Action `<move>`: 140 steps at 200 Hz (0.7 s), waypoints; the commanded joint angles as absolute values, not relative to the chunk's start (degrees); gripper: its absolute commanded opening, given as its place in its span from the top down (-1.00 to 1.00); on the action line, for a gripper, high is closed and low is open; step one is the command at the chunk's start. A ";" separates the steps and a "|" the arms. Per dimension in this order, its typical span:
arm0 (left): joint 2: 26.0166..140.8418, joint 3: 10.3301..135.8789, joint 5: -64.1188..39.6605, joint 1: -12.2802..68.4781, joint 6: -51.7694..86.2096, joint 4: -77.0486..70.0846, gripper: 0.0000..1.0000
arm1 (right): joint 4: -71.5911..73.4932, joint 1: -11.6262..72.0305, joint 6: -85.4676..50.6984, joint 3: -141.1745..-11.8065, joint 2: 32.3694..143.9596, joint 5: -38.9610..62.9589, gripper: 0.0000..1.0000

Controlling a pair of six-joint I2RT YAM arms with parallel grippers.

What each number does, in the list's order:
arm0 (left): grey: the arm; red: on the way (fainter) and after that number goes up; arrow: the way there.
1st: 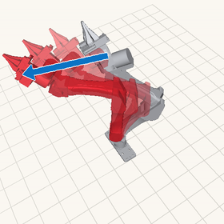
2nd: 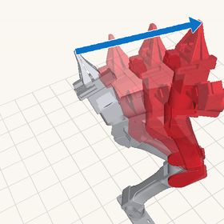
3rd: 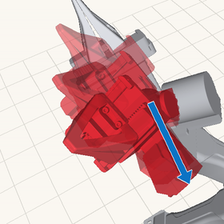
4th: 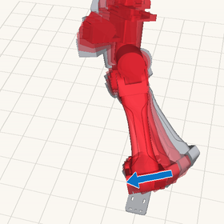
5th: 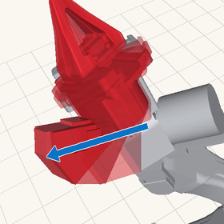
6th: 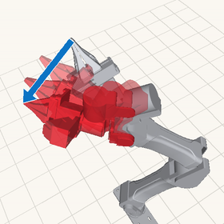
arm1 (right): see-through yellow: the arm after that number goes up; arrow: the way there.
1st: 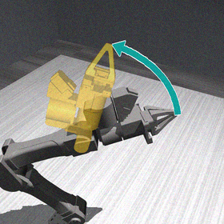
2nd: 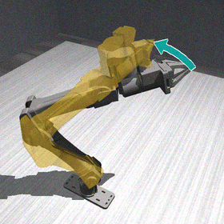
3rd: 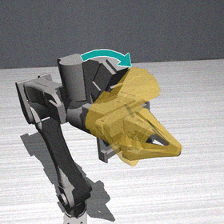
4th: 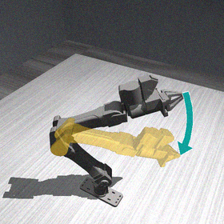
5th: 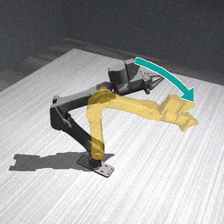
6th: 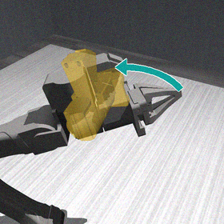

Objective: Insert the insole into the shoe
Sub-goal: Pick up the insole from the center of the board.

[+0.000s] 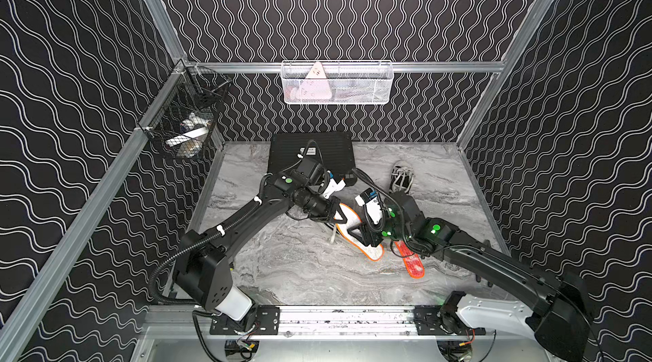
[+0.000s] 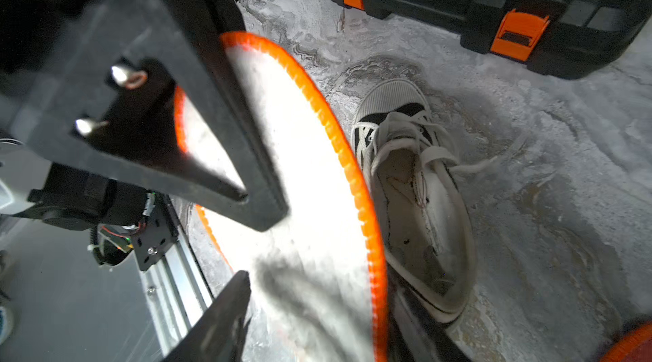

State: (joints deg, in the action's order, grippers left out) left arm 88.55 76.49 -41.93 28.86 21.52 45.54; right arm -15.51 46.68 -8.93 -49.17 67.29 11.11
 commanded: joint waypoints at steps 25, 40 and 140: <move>89.12 77.17 -38.48 28.72 26.81 46.06 1.00 | -9.03 48.62 -6.20 -48.15 67.74 9.14 -0.27; 89.17 77.58 -38.54 28.71 26.03 46.12 1.00 | -8.29 48.87 -6.91 -47.86 67.81 10.85 -0.26; 87.58 80.85 -51.66 31.53 4.21 49.57 0.90 | -21.79 35.21 -2.81 -50.75 67.53 45.92 -0.42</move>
State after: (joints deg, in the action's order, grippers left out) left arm 87.64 80.03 -46.50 31.05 10.24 48.88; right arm -16.82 35.40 -5.87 -49.32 65.63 30.74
